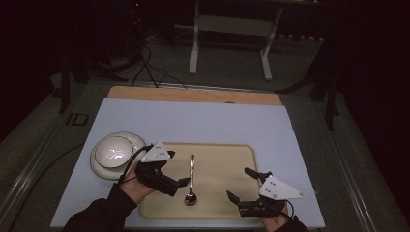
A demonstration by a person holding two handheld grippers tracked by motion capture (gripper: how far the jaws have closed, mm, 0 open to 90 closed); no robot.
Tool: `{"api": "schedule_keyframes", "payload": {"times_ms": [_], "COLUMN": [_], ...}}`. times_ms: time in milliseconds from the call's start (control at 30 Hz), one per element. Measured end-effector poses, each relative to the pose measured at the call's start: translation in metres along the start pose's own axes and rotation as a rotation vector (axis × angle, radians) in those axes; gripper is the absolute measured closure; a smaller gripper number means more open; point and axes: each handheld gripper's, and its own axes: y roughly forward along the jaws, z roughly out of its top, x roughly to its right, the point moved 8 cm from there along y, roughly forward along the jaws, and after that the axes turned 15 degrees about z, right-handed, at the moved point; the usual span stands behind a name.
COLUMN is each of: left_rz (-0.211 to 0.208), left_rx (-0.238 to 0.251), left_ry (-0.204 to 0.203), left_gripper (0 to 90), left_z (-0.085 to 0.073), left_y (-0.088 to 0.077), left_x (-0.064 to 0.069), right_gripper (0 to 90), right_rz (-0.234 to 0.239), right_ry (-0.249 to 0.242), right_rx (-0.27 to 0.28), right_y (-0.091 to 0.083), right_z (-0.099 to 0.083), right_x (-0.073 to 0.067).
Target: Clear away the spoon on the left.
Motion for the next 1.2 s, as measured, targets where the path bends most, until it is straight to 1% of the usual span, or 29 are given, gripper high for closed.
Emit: {"api": "schedule_keyframes", "payload": {"times_ms": [33, 133, 200, 233, 367, 467, 567, 633, 667, 700, 800, 967, 1100, 1200], "left_rz": [-0.002, -0.005, -0.009, -0.014, -0.036, -0.032, -0.037, -0.041, -0.041, -0.041, -0.032, -0.035, -0.018, -0.010], "left_rx": [0.004, 0.015, 0.019, 0.027, 0.052, 0.061, 0.075, 0.087, 0.087, 0.087, 0.078, 0.080, 0.095, 0.091], "left_ry": [0.000, -0.025, -0.025, -0.022, -0.037, -0.035, -0.019, -0.024, -0.024, -0.036, -0.038, -0.053, -0.055, -0.058], "left_gripper": [1.2, 1.2, 1.2, 1.2, 1.2, 1.2, 1.2, 1.2, 1.2, 1.2, 1.2, 1.2, 1.2, 1.2], "left_z": [-0.001, -0.006, -0.008, -0.012, -0.020, -0.025, -0.030, -0.033, -0.033, -0.037, -0.044, -0.052, -0.057, -0.062], "left_y": [-0.002, -0.007, -0.009, -0.013, -0.021, -0.026, -0.030, -0.033, -0.033, -0.034, -0.035, -0.037, -0.038, -0.036], "left_x": [-0.001, -0.006, -0.007, -0.009, -0.011, -0.011, -0.010, -0.009, -0.009, -0.008, -0.009, -0.008, -0.012, -0.013], "right_gripper": [12.1, 12.1, 12.1, 12.1, 12.1, 12.1, 12.1, 12.1, 12.1, 12.1, 12.1, 12.1, 12.1, 12.0], "right_rz": [-0.001, 0.000, -0.001, -0.001, -0.003, -0.002, -0.004, -0.002, -0.002, -0.002, -0.001, 0.009, 0.025, 0.025], "right_ry": [-0.001, -0.002, -0.003, -0.002, -0.003, -0.003, -0.004, -0.004, -0.004, -0.001, -0.004, 0.000, 0.008, 0.010], "right_rx": [0.000, 0.000, -0.001, 0.000, -0.003, -0.004, -0.004, -0.002, -0.002, 0.002, -0.001, -0.010, -0.020, -0.026], "right_y": [0.000, 0.001, 0.001, 0.000, 0.001, 0.001, 0.001, 0.001, 0.001, 0.000, 0.000, 0.002, 0.004, 0.004], "right_z": [0.000, 0.000, 0.000, 0.000, 0.000, 0.000, 0.000, 0.000, 0.000, 0.000, 0.000, -0.001, -0.002, -0.003], "right_x": [0.000, 0.000, 0.000, 0.000, 0.000, 0.000, 0.000, 0.000, 0.000, 0.000, -0.001, -0.001, -0.003, -0.003]}}
